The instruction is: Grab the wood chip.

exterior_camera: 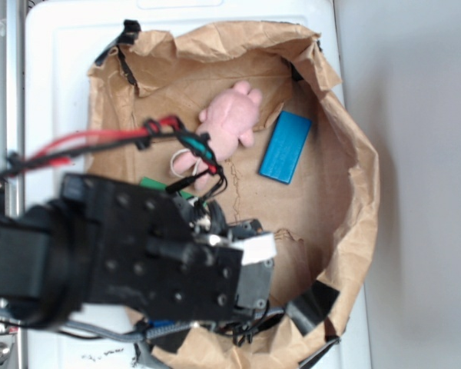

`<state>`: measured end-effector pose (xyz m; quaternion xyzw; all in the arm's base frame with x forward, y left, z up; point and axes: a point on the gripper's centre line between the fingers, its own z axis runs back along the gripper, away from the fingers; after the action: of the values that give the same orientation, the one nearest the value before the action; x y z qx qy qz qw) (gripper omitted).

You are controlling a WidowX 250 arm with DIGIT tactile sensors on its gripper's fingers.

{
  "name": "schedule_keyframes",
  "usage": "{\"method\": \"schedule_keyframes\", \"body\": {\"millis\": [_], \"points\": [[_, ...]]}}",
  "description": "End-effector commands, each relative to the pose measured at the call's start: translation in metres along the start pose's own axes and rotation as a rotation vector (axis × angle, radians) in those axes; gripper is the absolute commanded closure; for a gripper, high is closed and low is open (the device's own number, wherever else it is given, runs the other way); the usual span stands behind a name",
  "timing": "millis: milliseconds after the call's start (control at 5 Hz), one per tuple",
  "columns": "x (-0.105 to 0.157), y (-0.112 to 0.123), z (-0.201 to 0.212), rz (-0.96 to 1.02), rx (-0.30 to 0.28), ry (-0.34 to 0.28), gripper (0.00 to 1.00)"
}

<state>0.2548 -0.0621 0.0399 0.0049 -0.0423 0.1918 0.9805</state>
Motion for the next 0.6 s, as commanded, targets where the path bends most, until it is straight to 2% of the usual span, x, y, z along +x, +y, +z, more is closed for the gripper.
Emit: {"method": "schedule_keyframes", "body": {"millis": [0,200,400], "points": [[0.0100,-0.0147,-0.0041,0.021,0.005,-0.016,0.00],[0.0145,-0.0146,-0.0074,0.028,0.031,-0.018,0.00],[0.0147,-0.0171,-0.0054,0.032,0.025,-0.021,0.00]]}}
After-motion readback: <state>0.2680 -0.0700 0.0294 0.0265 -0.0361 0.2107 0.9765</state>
